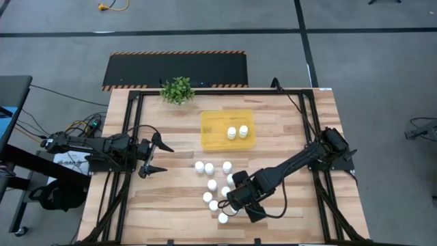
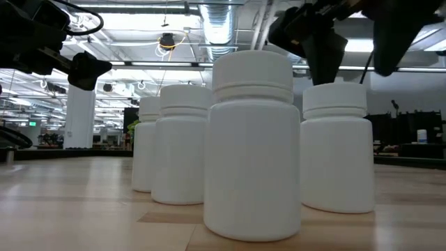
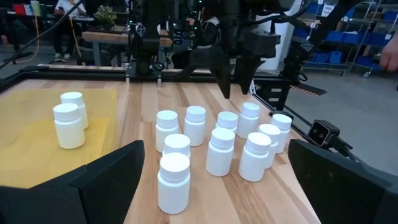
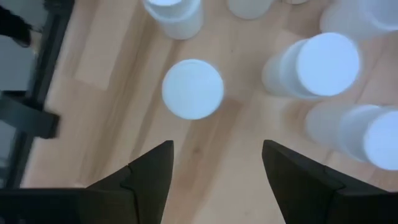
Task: Pick and place pill bottles into a basket
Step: Put the white medicine bottle into the yellow bin
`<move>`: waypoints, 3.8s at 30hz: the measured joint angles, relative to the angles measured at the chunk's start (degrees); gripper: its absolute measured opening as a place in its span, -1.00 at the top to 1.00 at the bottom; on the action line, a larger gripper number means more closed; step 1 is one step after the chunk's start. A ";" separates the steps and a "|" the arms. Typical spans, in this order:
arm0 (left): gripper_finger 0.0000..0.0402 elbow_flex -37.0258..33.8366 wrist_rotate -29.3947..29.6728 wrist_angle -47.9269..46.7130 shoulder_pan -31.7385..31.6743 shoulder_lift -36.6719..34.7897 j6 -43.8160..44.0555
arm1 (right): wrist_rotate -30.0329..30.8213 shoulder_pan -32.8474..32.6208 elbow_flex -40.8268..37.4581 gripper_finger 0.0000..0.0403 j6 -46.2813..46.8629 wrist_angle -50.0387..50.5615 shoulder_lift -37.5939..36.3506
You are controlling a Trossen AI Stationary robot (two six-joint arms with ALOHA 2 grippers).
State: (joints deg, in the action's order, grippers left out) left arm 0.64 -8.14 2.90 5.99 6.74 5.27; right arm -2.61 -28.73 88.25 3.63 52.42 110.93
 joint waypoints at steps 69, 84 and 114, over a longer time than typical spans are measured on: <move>-0.92 0.00 0.02 -0.02 0.01 -0.02 0.14 | -0.27 -1.25 3.08 -0.19 -2.73 -4.02 2.82; -0.92 0.00 0.02 -0.02 0.01 -0.02 0.15 | -0.09 -1.25 3.04 -0.19 -2.77 -5.08 4.63; -0.92 -0.01 0.02 -0.02 0.00 -0.02 0.14 | -0.31 -1.66 3.04 -0.19 -5.18 -5.11 4.63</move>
State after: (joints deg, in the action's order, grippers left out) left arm 0.63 -8.12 2.87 5.99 6.72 5.41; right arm -2.92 -30.39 91.29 -1.54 47.31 115.57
